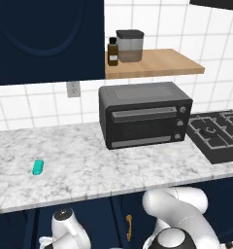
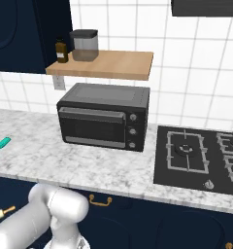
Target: Pick the rolling pin from the drawer and place it on the counter.
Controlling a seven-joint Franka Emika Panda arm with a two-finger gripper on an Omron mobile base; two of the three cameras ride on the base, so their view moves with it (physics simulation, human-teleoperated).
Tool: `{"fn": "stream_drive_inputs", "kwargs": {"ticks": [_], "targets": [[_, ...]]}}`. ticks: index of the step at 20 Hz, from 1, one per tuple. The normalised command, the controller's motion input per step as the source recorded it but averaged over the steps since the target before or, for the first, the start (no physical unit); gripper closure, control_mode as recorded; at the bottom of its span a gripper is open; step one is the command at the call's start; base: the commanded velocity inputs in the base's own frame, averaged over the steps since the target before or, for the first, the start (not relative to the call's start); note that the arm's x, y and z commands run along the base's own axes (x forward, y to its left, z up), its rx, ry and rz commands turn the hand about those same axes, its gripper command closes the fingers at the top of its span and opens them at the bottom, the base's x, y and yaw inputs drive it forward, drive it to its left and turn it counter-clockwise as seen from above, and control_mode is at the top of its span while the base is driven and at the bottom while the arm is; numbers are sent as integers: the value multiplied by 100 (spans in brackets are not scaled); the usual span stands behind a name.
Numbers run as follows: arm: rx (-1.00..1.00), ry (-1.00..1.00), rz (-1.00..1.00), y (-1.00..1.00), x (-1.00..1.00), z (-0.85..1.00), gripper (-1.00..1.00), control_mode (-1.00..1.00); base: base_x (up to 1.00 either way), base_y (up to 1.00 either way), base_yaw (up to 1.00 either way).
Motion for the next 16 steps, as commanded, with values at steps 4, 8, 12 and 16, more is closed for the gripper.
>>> {"fn": "stream_drive_inputs", "kwargs": {"ticks": [4,8,12,16], "targets": [[0,14,0,13,0,-82,-100,-100,0,0,0],[0,18,0,27,-19,-80,100,-100,0,0,0],[0,6,0,39,-86,-31,100,-100,0,0,0],[0,-12,0,18,-100,23,100,-100,0,0,0]]}}
